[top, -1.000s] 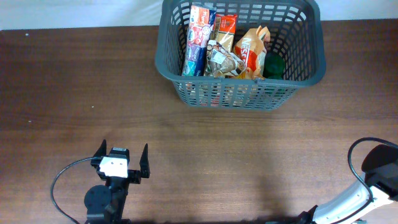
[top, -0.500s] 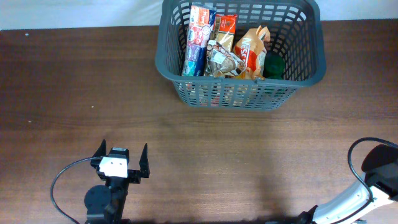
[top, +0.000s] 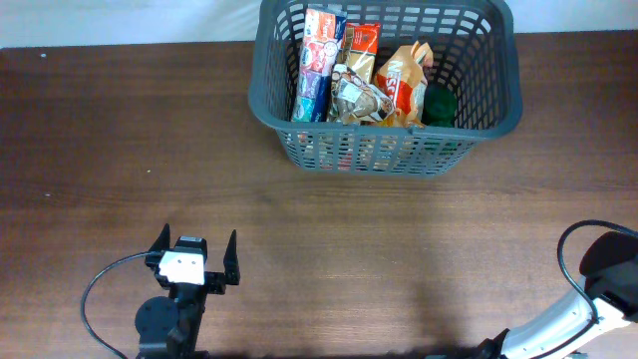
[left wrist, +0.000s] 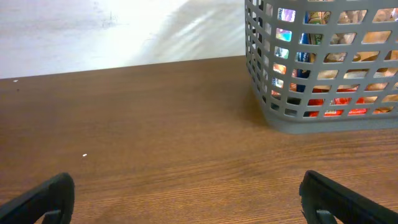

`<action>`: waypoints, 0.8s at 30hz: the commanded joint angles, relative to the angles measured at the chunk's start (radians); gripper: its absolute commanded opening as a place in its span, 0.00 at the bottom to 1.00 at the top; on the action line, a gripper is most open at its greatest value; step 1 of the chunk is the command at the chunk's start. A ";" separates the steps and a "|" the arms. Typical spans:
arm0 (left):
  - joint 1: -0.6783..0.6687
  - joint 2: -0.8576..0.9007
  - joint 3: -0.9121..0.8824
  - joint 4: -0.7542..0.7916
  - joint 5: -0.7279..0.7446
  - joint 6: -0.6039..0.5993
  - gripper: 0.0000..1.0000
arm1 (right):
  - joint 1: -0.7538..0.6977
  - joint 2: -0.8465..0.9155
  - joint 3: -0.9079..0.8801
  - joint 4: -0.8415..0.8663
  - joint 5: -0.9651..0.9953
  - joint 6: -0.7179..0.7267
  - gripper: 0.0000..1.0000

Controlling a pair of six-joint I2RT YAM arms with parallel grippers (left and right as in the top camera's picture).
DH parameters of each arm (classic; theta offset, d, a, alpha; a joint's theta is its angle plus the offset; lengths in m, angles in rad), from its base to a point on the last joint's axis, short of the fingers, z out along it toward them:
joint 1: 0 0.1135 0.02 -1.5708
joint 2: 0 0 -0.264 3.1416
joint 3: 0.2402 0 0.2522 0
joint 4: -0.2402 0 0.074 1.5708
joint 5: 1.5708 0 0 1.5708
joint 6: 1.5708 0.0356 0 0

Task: Pack container

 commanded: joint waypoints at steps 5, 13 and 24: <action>0.006 -0.011 -0.006 0.002 -0.011 -0.006 0.99 | -0.003 0.003 -0.002 0.060 0.143 0.005 0.99; 0.006 -0.011 -0.006 0.002 -0.011 -0.006 0.99 | -0.002 0.003 -0.002 0.064 0.145 0.005 0.99; 0.006 -0.011 -0.006 0.002 -0.011 -0.006 0.99 | 0.024 -0.074 -0.002 0.207 0.084 0.058 0.99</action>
